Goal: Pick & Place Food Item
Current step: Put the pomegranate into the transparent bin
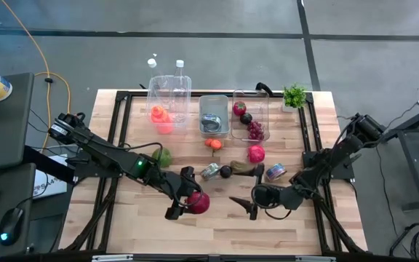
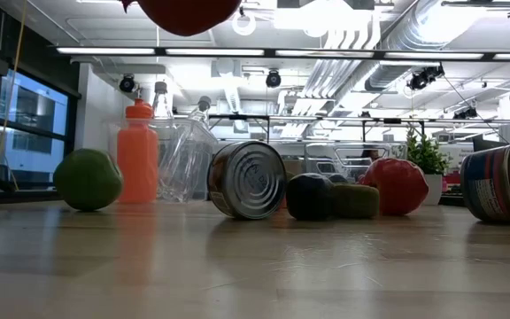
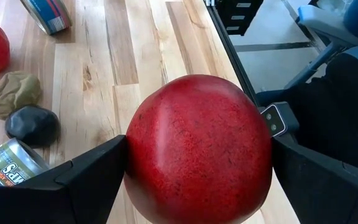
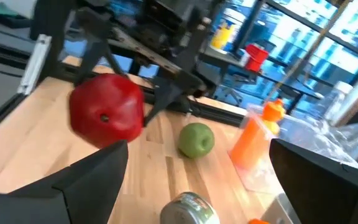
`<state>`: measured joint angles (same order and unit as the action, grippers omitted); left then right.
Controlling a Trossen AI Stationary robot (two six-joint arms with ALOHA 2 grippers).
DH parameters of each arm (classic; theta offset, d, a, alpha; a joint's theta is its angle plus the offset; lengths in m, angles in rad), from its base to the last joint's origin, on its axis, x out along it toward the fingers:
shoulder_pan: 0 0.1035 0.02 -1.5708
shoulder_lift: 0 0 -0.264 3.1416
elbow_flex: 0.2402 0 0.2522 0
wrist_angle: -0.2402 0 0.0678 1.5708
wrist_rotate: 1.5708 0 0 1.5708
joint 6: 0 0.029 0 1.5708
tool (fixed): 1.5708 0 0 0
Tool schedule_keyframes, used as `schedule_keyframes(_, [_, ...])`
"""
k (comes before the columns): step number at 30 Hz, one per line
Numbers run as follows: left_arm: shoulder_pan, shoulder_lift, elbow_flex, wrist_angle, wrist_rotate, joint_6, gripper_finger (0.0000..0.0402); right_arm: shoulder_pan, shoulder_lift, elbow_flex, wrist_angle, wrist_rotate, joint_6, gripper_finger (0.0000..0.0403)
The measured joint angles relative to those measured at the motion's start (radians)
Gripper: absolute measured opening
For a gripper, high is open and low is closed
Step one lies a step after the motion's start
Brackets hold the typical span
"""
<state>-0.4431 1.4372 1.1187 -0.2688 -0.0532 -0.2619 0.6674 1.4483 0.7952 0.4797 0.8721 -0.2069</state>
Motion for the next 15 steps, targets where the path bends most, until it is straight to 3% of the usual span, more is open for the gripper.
schedule_keyframes(4, [0.0, 0.0, 0.0, 0.0, 0.0, 0.0, 0.037, 0.0, 0.0, 0.0, 0.003, 0.006, 0.004, 0.0381])
schedule_keyframes(9, [0.0, 0.0, 0.0, 0.0, 0.0, 0.0, 0.037, -0.014, 0.0, 0.0, 0.009, -0.101, 0.084, 0.0382])
schedule_keyframes(15, [0.025, 0.0, 0.0, 0.003, -0.007, -0.042, 0.037, -0.06, 0.0, 0.0, 0.016, -0.125, 0.012, 0.0382])
